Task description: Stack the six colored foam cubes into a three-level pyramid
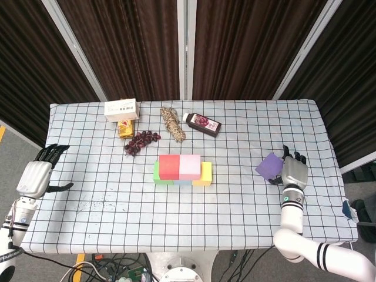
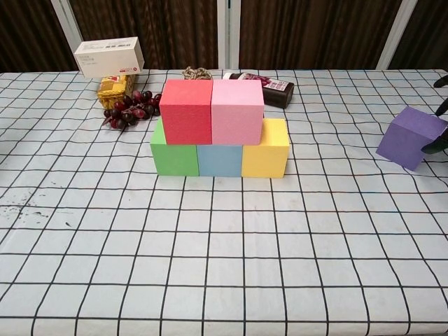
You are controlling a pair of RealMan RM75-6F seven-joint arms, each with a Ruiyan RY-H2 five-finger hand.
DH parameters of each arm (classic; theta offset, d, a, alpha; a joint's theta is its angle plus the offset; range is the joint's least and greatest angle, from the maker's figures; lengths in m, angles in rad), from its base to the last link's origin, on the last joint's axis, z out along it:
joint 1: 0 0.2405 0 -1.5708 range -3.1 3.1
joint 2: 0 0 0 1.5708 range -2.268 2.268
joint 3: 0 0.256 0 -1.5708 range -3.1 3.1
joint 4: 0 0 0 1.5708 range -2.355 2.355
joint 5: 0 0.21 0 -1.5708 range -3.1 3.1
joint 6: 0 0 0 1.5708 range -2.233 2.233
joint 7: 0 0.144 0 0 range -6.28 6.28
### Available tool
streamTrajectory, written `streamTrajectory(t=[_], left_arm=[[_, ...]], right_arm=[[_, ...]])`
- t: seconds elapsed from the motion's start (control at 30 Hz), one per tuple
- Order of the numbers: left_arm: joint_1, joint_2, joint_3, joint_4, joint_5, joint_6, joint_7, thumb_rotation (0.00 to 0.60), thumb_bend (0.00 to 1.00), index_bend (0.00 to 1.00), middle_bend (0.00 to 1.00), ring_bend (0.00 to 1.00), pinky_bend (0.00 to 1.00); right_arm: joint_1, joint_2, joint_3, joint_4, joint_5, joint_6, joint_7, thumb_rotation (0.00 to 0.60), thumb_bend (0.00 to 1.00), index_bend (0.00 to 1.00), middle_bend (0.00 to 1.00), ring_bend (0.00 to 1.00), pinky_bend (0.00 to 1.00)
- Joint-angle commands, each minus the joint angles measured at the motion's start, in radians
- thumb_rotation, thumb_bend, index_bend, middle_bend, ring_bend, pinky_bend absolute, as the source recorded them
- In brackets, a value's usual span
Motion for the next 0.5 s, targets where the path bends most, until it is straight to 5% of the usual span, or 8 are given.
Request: streamTrajectory(t=[0.03,0.5], left_arm=[[0.002,-0.007,0.001,0.014,0.002,-0.002,-0.004,0.6,0.0,0.1,0.11,0.05,0.12],[0.008,-0.028,0.003,0.066,0.011,-0.01,-0.041,0.6,0.0,0.1,0.11,0.05,0.12]], right_arm=[[0.011,-0.018,0.008,0.017,0.005,0.005,-0.016,0.6,0.0,0.0,0.25,0.05,0.0],[0.034,-0.084,0.042,0.081,0.025,0.015,-0.061,0.6,0.01,0.0,0.31,0.09,0.01]])
